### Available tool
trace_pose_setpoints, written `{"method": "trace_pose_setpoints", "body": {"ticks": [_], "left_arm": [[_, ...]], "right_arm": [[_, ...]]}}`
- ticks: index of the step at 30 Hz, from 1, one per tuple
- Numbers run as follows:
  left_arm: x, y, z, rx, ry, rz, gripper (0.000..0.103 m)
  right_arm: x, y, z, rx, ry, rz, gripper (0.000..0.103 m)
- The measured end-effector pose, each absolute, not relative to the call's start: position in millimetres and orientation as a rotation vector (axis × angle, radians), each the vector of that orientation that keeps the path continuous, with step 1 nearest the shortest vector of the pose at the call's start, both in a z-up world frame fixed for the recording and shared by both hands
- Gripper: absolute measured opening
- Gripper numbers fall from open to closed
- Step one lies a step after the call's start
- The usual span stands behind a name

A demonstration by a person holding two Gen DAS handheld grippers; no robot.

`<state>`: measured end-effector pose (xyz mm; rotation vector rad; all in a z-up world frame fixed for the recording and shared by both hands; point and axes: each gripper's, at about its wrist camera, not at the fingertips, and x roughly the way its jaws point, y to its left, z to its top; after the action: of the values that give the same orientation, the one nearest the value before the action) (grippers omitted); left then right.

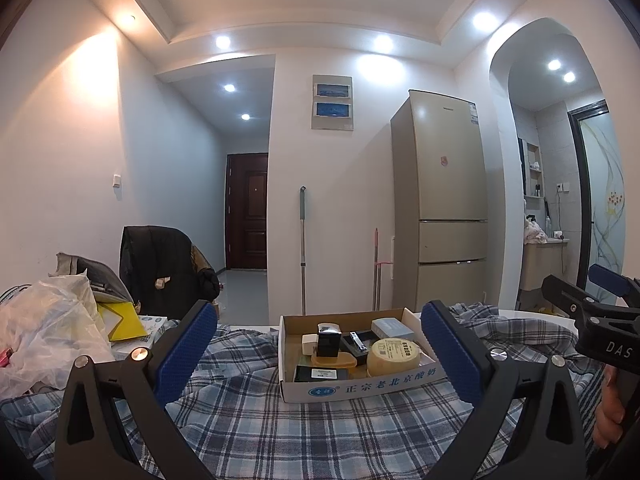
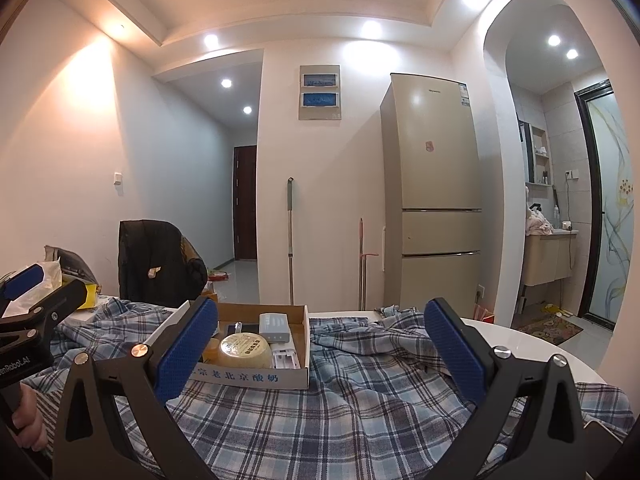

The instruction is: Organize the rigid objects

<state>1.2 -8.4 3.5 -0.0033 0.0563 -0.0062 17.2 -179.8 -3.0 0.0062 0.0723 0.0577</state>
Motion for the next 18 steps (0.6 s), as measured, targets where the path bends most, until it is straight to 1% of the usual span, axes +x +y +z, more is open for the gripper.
{"method": "trace_pose_setpoints", "body": {"ticks": [18], "left_arm": [[1.3, -8.0, 2.5, -0.002, 0.056, -0.006, 0.103]], "right_arm": [[15.9, -182.1, -2.9, 0.011, 0.07, 0.05, 0.103]]}}
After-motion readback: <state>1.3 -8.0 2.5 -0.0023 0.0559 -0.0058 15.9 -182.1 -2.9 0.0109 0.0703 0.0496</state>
